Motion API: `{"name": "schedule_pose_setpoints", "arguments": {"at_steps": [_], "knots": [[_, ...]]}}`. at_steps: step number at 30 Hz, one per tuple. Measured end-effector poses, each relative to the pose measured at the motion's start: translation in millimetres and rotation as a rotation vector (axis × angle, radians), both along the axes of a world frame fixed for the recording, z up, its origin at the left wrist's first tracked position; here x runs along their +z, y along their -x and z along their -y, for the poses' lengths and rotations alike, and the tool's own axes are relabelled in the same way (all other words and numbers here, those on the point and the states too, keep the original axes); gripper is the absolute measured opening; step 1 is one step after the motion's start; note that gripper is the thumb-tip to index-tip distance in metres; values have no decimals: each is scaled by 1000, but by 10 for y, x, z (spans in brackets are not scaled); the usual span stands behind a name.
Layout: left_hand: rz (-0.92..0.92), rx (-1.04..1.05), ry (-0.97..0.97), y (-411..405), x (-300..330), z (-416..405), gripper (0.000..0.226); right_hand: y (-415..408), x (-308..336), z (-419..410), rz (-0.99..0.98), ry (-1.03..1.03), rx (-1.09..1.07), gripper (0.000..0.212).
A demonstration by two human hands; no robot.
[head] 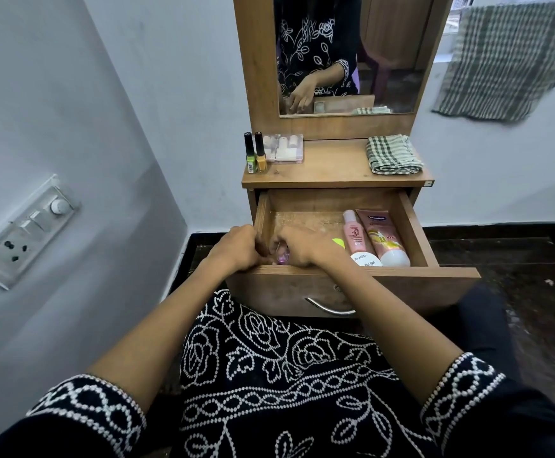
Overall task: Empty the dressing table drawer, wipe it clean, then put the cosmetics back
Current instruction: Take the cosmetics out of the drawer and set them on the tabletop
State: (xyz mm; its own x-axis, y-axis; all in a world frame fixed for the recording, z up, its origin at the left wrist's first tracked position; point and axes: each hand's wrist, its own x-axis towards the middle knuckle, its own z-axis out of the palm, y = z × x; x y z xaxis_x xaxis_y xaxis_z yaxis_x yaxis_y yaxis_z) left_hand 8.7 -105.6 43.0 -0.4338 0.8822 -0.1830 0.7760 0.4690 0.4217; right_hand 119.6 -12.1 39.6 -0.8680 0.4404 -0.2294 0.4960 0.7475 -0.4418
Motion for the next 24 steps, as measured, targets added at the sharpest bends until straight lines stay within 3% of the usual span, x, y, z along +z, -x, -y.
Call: {"name": "schedule_pose_setpoints", "arguments": {"at_steps": [24], "knots": [[-71, -110, 41, 25, -5, -41, 18, -38, -119, 36, -146, -30, -91, 16]]}}
